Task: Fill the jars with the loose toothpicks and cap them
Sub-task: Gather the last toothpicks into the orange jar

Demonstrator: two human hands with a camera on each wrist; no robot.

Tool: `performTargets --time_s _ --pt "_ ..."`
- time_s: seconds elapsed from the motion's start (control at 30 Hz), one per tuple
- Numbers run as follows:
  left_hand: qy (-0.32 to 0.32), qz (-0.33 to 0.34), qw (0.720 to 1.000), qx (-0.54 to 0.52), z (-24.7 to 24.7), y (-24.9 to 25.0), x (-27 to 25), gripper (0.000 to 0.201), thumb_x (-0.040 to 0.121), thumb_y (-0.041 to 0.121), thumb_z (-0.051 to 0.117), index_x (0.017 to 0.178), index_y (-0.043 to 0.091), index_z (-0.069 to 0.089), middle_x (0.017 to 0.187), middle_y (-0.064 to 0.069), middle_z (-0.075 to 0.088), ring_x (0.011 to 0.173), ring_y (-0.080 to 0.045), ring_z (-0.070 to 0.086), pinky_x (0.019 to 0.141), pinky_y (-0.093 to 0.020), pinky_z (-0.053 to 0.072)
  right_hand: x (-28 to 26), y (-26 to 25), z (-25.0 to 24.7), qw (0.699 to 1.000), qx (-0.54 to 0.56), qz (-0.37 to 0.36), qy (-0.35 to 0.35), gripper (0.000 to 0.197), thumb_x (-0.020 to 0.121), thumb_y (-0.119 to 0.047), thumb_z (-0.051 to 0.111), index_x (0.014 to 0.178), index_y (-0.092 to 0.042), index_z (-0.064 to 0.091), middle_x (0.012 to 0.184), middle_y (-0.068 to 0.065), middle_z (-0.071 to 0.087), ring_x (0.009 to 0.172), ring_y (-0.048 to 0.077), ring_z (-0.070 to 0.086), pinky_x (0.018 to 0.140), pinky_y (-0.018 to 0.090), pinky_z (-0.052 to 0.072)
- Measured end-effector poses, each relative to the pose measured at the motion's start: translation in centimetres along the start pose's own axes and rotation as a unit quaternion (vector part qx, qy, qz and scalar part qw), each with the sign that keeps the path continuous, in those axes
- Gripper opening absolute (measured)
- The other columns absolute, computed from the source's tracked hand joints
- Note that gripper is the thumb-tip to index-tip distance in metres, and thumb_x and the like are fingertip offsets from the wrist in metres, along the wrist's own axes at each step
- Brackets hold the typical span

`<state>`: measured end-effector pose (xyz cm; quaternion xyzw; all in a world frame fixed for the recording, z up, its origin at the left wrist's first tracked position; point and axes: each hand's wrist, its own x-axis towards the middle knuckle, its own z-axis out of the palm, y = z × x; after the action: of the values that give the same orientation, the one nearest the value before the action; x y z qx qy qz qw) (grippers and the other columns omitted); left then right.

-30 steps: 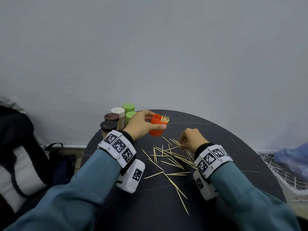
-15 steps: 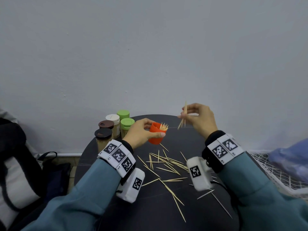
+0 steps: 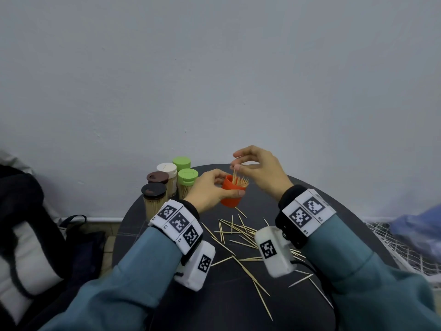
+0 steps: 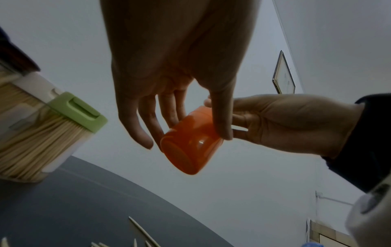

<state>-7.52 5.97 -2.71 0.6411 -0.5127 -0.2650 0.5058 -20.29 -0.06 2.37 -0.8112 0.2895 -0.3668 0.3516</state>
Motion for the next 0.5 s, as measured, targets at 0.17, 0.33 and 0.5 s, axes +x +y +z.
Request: performTargets --time_s 0.17,0.33,0.5 --pt "0.006 0.001 1.000 -0.001 -0.2 0.2 0.0 0.056 0.069 0.022 0.083 0.118 0.008 0.059 0.115 -0.007 0.064 0.110 -0.017 0.058 0.092 -0.028 0.047 0.2 0.6 -0.4 1.000 -0.008 -0.015 0.011 0.009 0.088 -0.009 0.060 0.098 -0.010 0.061 0.096 0.003 0.069 0.095 0.012 0.064 0.083 0.017 0.049" --pt "0.026 -0.007 1.000 -0.010 -0.8 0.2 0.1 0.060 0.068 0.024 0.083 0.121 0.008 0.057 0.117 -0.007 0.063 0.112 -0.018 0.058 0.093 -0.028 0.047 0.8 2.4 -0.8 0.996 -0.025 0.028 0.081 0.017 0.094 -0.006 0.048 0.106 -0.007 0.059 0.104 0.006 0.067 0.103 0.016 0.061 0.089 0.019 0.043" --pt "0.046 -0.007 0.999 -0.022 -2.0 0.3 -0.1 0.061 0.071 0.021 0.081 0.124 0.005 0.054 0.120 -0.008 0.060 0.113 -0.018 0.055 0.092 -0.026 0.045 1.4 5.5 0.0 0.934 -0.268 0.160 -0.177 0.037 0.094 -0.005 0.046 0.131 -0.006 0.049 0.135 0.011 0.052 0.126 0.022 0.047 0.104 0.027 0.034"
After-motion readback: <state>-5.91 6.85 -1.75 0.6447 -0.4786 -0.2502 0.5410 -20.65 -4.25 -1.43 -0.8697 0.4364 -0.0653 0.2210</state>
